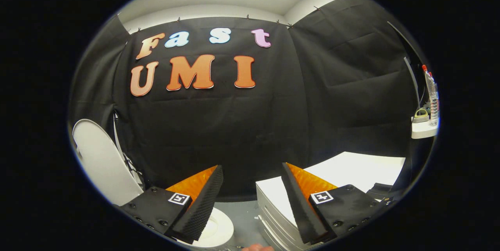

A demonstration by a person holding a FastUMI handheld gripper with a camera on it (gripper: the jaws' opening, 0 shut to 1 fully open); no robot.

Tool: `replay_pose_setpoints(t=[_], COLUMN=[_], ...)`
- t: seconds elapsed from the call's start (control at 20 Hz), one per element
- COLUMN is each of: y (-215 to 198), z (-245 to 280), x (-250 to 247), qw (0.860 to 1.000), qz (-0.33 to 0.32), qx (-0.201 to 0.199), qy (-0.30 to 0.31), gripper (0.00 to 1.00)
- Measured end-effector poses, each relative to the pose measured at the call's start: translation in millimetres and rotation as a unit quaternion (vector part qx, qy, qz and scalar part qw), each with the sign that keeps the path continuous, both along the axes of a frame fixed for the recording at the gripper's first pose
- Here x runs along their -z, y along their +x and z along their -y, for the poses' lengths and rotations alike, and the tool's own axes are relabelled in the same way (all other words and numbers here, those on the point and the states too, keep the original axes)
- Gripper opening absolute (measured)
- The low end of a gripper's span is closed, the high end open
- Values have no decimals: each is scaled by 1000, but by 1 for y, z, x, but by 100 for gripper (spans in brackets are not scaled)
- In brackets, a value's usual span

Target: Open the toilet lid.

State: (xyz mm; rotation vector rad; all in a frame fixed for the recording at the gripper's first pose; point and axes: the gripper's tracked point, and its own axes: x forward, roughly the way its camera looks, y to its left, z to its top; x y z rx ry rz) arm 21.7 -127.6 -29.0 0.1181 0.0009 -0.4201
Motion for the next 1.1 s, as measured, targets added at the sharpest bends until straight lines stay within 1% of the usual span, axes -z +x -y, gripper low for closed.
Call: replay_pose_setpoints(t=[0.4,1.1], y=[1,0], z=[-2,1], x=[-2,-2], qw=[1000,1000], qz=[0,-2], qx=[-5,0], qy=[0,0], gripper=[97,97])
